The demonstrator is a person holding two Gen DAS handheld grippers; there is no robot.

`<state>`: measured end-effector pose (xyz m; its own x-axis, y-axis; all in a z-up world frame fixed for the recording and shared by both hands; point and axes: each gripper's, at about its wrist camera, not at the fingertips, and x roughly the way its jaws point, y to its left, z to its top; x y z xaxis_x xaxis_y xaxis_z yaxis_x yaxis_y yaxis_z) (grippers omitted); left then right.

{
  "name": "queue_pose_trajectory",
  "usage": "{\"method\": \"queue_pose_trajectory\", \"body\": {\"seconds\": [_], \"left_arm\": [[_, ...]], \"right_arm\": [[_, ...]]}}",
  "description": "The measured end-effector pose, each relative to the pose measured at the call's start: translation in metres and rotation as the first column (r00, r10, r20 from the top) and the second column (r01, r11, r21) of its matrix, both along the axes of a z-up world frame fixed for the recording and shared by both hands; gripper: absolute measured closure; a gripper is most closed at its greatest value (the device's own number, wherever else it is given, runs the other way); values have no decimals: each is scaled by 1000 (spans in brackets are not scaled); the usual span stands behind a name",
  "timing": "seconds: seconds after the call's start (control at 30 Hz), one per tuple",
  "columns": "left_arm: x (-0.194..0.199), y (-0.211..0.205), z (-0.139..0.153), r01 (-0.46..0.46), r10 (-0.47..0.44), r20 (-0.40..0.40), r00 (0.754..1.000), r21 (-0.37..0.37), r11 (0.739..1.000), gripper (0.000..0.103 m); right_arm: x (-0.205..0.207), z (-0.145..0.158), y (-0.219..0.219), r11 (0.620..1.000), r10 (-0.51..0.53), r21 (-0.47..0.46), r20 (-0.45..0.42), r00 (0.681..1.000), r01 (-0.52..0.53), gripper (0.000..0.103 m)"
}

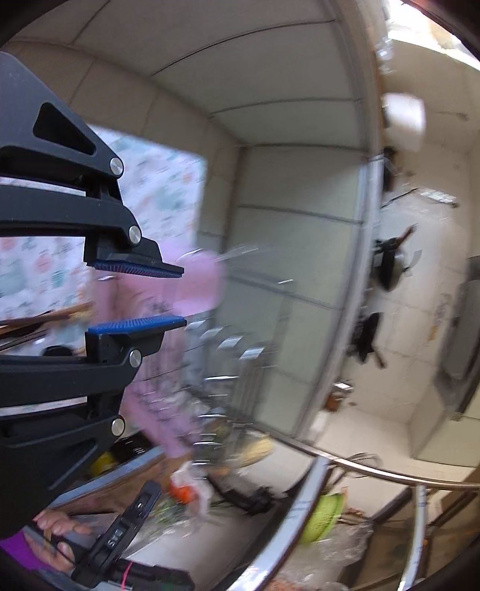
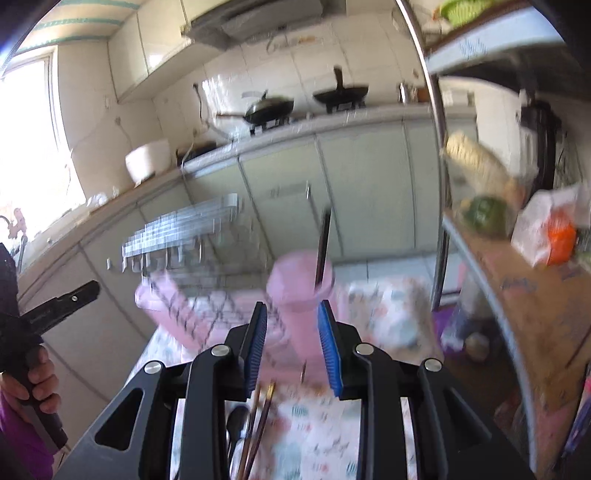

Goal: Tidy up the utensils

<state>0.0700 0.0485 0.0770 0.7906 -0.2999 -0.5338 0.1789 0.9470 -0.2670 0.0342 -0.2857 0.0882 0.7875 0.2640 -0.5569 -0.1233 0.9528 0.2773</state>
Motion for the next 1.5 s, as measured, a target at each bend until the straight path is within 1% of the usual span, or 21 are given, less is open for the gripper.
{"method": "queue_pose_trajectory", "body": {"seconds": [0.07, 0.13, 0.2, 0.23, 0.3, 0.4, 0.53, 0.77, 0.8, 0.83, 0.87, 0.93, 1.13, 1.3, 1.43, 1.5], "left_arm": [[-1, -8, -19, 18, -17, -48, 999, 17, 1000, 82], [1, -19, -43, 36, -32, -116, 993, 38, 999, 82], [3, -26, -63, 58, -49, -175, 983, 47, 997, 82], [7, -33, -77, 70, -55, -217, 975, 65, 995, 82], [13, -44, -98, 88, -59, -270, 961, 96, 992, 82], [17, -56, -122, 117, -76, -323, 943, 109, 987, 82], [22, -67, -139, 144, -89, -350, 933, 133, 981, 82], [18, -80, -154, 178, -116, -362, 925, 143, 974, 83], [19, -81, -154, 180, -117, -358, 926, 148, 973, 85], [18, -83, -155, 179, -114, -351, 929, 157, 971, 93], [17, -83, -155, 175, -109, -345, 932, 165, 971, 96], [18, -81, -154, 167, -105, -343, 933, 155, 974, 96], [17, -62, -148, 114, -71, -340, 938, 109, 987, 98], [13, -33, -140, 28, -7, -343, 939, 58, 998, 98], [12, -16, -141, -31, 50, -358, 932, 59, 998, 98], [13, -9, -146, -48, 72, -377, 923, 71, 996, 98]], "right_arm": [[-1, -16, 4, 1000, 15, 15, -51, 999, -14, 75], [-2, -32, 6, 999, 30, 33, -102, 994, -27, 75], [-2, -44, 10, 998, 42, 44, -140, 989, -36, 75], [-2, -51, 12, 998, 51, 51, -163, 985, -43, 75], [-1, -62, 13, 997, 61, 61, -195, 979, -50, 75], [0, -77, 14, 995, 71, 82, -237, 969, -53, 77], [3, -90, 11, 994, 73, 101, -267, 961, -47, 78], [11, -106, 12, 991, 87, 121, -306, 948, -52, 81], [13, -108, 12, 991, 89, 124, -311, 946, -53, 81], [13, -109, 13, 991, 93, 126, -316, 944, -55, 82], [14, -111, 14, 990, 96, 127, -320, 943, -58, 83], [15, -112, 17, 990, 100, 127, -326, 940, -61, 84], [16, -113, 22, 988, 115, 133, -336, 935, -74, 85], [23, -119, 30, 984, 138, 160, -367, 920, -84, 86], [34, -126, 43, 983, 153, 157, -398, 904, -97, 89], [42, -129, 51, 985, 152, 140, -415, 897, -101, 90]]}}
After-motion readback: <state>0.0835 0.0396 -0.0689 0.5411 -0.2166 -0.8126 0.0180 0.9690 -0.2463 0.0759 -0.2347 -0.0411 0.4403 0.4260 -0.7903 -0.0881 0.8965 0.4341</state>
